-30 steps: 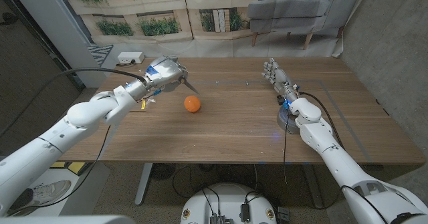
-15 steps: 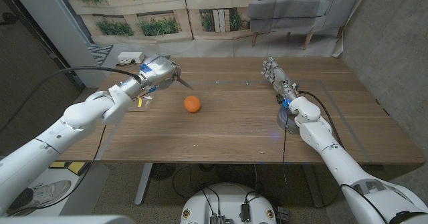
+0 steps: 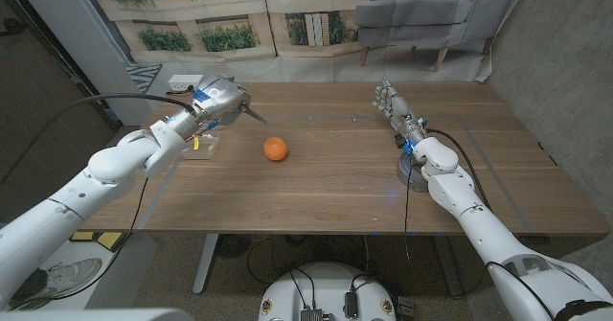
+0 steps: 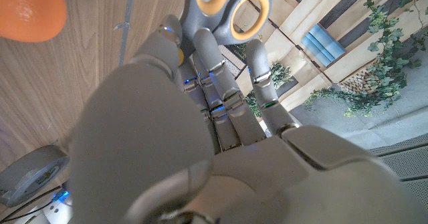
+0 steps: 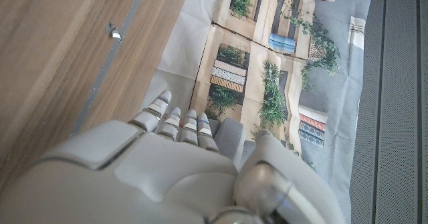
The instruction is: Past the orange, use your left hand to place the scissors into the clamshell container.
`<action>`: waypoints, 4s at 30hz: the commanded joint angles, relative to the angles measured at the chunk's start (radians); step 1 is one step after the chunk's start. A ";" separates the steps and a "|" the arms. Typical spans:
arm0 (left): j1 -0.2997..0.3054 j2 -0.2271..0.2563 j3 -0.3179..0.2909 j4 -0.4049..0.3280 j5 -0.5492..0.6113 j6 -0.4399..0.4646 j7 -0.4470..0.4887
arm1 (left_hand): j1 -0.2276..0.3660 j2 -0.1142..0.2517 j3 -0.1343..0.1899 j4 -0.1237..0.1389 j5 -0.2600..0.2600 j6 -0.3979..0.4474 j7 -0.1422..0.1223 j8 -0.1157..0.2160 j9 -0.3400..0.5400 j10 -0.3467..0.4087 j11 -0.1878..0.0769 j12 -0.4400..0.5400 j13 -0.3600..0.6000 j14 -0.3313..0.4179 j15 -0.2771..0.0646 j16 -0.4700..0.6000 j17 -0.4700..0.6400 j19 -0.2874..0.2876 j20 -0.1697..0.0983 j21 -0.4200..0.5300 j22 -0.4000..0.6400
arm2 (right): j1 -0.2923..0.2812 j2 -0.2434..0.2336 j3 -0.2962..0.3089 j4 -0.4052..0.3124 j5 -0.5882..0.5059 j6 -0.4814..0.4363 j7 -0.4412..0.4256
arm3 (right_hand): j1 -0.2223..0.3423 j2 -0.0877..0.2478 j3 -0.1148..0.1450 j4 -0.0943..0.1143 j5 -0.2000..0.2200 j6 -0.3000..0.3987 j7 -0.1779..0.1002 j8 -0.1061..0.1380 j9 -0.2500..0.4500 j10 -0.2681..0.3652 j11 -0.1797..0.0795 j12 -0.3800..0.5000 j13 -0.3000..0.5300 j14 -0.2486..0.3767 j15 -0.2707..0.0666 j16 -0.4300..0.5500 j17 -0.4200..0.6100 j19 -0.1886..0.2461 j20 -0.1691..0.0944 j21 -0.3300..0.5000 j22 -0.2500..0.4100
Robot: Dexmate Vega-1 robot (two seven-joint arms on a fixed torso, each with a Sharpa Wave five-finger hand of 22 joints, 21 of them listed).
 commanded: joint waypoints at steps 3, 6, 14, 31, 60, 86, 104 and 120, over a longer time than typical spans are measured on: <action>-0.013 -0.004 -0.002 0.023 -0.022 0.036 -0.024 | -0.011 0.003 0.072 0.065 0.010 0.053 0.045 -0.004 0.004 0.052 -0.035 -0.008 0.006 0.014 -0.019 -0.003 0.009 -0.006 -0.001 0.012 -0.004 | 0.008 0.003 -0.003 0.009 -0.006 0.000 0.000 | -0.006 0.001 0.009 -0.002 -0.001 0.007 0.002 0.002 0.004 0.011 0.000 0.002 0.005 0.012 -0.003 0.003 0.002 0.010 -0.003 0.003 0.003; -0.014 -0.005 -0.003 0.029 -0.026 0.042 -0.027 | -0.012 0.003 0.074 0.065 0.009 0.052 0.046 -0.005 0.005 0.052 -0.036 -0.010 0.008 0.014 -0.019 -0.004 0.011 -0.006 -0.001 0.014 -0.007 | 0.010 0.004 -0.003 0.013 -0.006 0.002 0.002 | -0.006 0.001 0.010 -0.002 -0.001 0.007 0.002 0.002 0.004 0.011 -0.002 0.002 0.005 0.012 -0.002 0.003 0.002 0.010 -0.003 0.003 0.003; -0.018 -0.007 -0.003 0.043 -0.034 0.065 -0.046 | -0.011 0.001 0.078 0.064 0.008 0.054 0.047 -0.007 0.005 0.053 -0.037 -0.012 0.013 0.012 -0.019 -0.007 0.016 -0.007 0.000 0.018 -0.012 | 0.014 0.006 -0.004 0.021 -0.006 0.004 0.005 | -0.006 0.001 0.010 -0.002 -0.001 0.006 0.003 0.002 0.004 0.011 -0.002 0.002 0.005 0.012 -0.002 0.002 0.002 0.010 -0.003 0.003 0.003; -0.020 -0.001 -0.003 0.078 -0.053 0.116 -0.097 | -0.012 -0.003 0.086 0.063 0.006 0.060 0.046 -0.010 0.005 0.055 -0.037 -0.022 0.020 0.016 -0.019 -0.011 0.029 -0.011 0.001 0.028 -0.025 | 0.031 0.013 -0.008 0.047 -0.011 0.011 0.018 | -0.007 0.001 0.011 -0.002 -0.001 0.006 0.003 0.002 0.004 0.012 -0.001 0.002 0.005 0.012 -0.002 0.002 0.002 0.010 -0.003 0.003 0.003; -0.050 0.005 0.032 0.149 -0.084 0.166 -0.180 | -0.016 -0.007 0.100 0.064 0.003 0.064 0.048 -0.018 0.007 0.064 -0.037 -0.040 0.031 0.019 -0.019 -0.024 0.045 -0.015 0.000 0.044 -0.049 | 0.068 0.031 -0.018 0.099 -0.023 0.015 0.030 | -0.007 0.000 0.012 -0.003 -0.002 0.005 0.003 0.002 0.004 0.012 -0.003 0.002 0.005 0.013 -0.003 0.002 0.002 0.012 -0.006 0.003 0.003; -0.123 0.006 0.116 0.240 -0.115 0.177 -0.305 | -0.019 -0.008 0.108 0.064 0.003 0.067 0.049 -0.027 0.007 0.072 -0.035 -0.056 0.040 0.025 -0.019 -0.031 0.062 -0.021 0.000 0.052 -0.070 | 0.083 0.041 -0.016 0.127 -0.030 0.016 0.032 | -0.008 0.001 0.014 -0.003 -0.002 0.004 0.004 0.002 0.004 0.012 -0.004 0.002 0.005 0.013 -0.003 0.002 0.002 0.012 -0.006 0.003 0.003; -0.127 0.010 0.145 0.244 -0.140 0.178 -0.402 | -0.021 -0.011 0.109 0.064 0.002 0.069 0.051 -0.034 0.007 0.076 -0.035 -0.071 0.039 0.026 -0.019 -0.038 0.069 -0.023 0.000 0.056 -0.083 | 0.076 0.039 -0.018 0.115 -0.035 0.014 0.030 | -0.008 0.000 0.015 -0.004 -0.002 0.004 0.002 0.002 0.004 0.012 -0.004 0.002 0.005 0.013 -0.003 0.002 0.002 0.013 -0.007 0.003 0.003; -0.127 0.004 0.161 0.240 -0.141 0.189 -0.449 | -0.026 -0.008 0.108 0.068 -0.002 0.054 0.038 -0.046 0.010 0.061 -0.047 -0.086 0.052 0.016 -0.016 -0.049 0.077 -0.039 -0.005 0.055 -0.096 | 0.073 0.035 -0.020 0.103 -0.039 0.012 0.025 | -0.008 0.000 0.015 -0.004 -0.002 0.004 0.003 0.002 0.004 0.011 -0.004 0.002 0.005 0.012 -0.003 0.002 0.002 0.013 -0.007 0.003 0.003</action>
